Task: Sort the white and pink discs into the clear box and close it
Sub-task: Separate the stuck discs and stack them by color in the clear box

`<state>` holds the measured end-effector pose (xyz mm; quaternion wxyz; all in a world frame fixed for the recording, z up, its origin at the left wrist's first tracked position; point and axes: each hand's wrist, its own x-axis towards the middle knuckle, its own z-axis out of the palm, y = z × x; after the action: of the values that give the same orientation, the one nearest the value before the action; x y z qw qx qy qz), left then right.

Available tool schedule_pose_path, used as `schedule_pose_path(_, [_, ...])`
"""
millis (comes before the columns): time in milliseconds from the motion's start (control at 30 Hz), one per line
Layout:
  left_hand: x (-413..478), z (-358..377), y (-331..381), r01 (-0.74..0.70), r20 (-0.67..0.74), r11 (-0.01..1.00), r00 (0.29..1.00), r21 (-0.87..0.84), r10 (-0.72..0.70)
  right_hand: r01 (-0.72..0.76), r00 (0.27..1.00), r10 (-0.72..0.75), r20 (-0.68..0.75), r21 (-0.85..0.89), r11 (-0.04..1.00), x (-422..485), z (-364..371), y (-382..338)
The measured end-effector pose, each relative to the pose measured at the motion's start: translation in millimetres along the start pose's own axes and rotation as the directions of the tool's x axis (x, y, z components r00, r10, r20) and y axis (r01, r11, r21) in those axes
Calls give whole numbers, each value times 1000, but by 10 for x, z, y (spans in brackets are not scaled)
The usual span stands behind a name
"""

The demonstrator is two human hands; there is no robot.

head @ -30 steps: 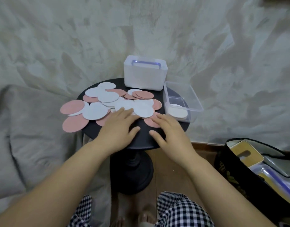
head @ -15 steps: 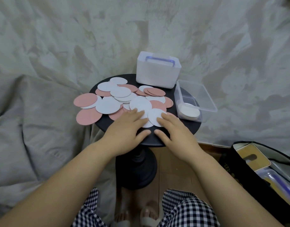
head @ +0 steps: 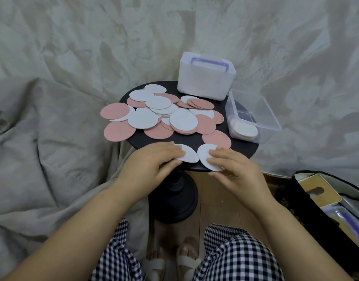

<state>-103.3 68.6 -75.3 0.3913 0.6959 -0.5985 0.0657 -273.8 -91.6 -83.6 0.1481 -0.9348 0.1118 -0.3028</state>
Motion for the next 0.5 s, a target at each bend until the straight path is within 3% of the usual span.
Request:
schedule_pose_path(100, [19,-75,87,107,-215,989,968,-106,-128,-35,997,43,-69,114,993,1,-60,-95])
schedule_pose_path(200, [43,-71,158,230,-322,935,894,-270,-313,-176,960,236,-153,326,929,88,-147,-216])
schedule_pose_path(333, [93,-32,328,343,-175,708,818,-617,-548,-308,868,477,-139,602,737,220,-175,-378])
schedule_pose_path(433, [107,28,494,363,-33,527,800,-768,-599,-338,836,540,-98,683,647,286,-125,-465])
schedule_pose_path(500, [89,72,547,383,23,493,807,-781,-590,-350,830,552,-85,692,632,301,-89,-486])
